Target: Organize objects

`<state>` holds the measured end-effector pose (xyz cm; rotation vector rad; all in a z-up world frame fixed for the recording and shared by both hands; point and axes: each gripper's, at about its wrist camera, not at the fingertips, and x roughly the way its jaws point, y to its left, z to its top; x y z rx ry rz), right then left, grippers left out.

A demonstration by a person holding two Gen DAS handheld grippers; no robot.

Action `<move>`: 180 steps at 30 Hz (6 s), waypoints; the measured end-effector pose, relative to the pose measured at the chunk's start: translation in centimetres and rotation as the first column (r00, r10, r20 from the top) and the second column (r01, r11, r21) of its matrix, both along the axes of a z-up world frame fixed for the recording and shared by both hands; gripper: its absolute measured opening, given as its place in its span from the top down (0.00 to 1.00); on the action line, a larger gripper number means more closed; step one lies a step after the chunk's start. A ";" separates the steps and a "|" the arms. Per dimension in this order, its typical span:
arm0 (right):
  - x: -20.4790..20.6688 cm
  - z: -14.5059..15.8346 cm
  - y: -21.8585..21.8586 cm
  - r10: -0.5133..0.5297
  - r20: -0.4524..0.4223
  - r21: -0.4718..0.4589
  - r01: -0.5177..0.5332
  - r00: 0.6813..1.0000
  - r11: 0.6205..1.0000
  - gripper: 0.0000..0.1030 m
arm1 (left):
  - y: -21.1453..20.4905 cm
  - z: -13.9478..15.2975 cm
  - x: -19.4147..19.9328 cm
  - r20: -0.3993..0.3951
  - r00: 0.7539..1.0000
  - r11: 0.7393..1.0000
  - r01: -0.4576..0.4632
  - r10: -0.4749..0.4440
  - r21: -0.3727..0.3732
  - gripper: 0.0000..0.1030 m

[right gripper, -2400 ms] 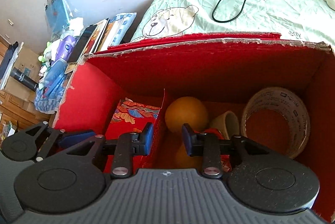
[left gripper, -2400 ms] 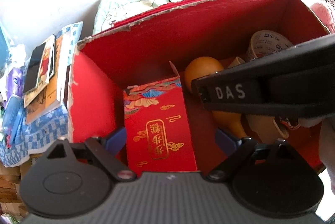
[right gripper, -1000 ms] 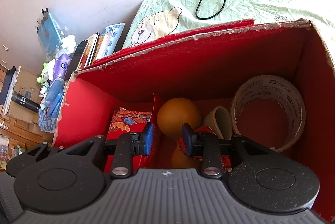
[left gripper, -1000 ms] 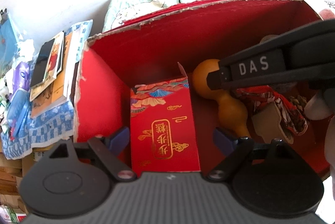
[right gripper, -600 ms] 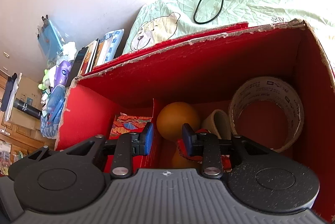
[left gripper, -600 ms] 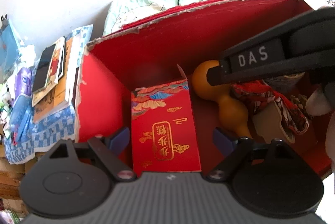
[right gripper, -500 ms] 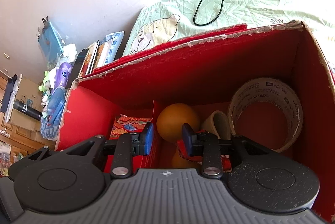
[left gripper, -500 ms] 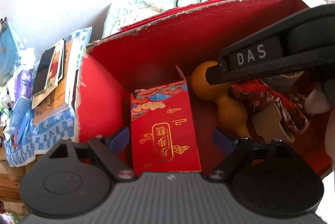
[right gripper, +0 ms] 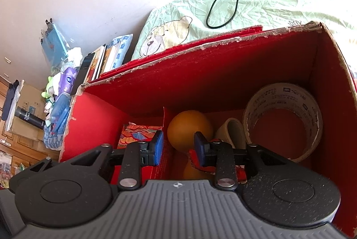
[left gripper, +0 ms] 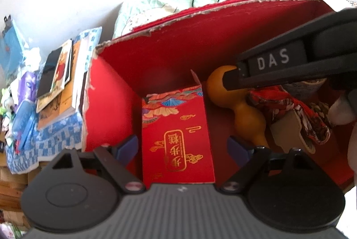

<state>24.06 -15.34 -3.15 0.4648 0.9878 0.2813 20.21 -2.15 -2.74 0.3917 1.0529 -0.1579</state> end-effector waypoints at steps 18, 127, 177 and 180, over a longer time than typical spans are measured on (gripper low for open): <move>-0.1 0.2 -0.1 -0.016 0.013 -0.009 0.016 1.000 1.000 0.67 | 0.1 0.2 0.0 0.001 0.999 0.999 0.041 -0.041 -0.033 0.14; -14.5 7.0 -5.7 0.021 0.066 -0.081 -0.016 0.998 0.997 0.50 | -3.6 6.1 -11.3 0.027 0.979 0.979 -0.199 0.200 -0.046 0.02; -9.1 6.5 -1.5 -0.215 0.144 -0.297 0.249 0.966 0.922 0.39 | 0.0 4.7 -3.2 0.064 0.997 0.990 -0.040 0.049 -0.134 0.02; -9.0 6.4 -1.7 -0.223 0.150 -0.295 0.259 0.963 0.920 0.39 | 0.0 4.6 -3.3 0.070 0.996 0.991 -0.047 0.056 -0.122 0.02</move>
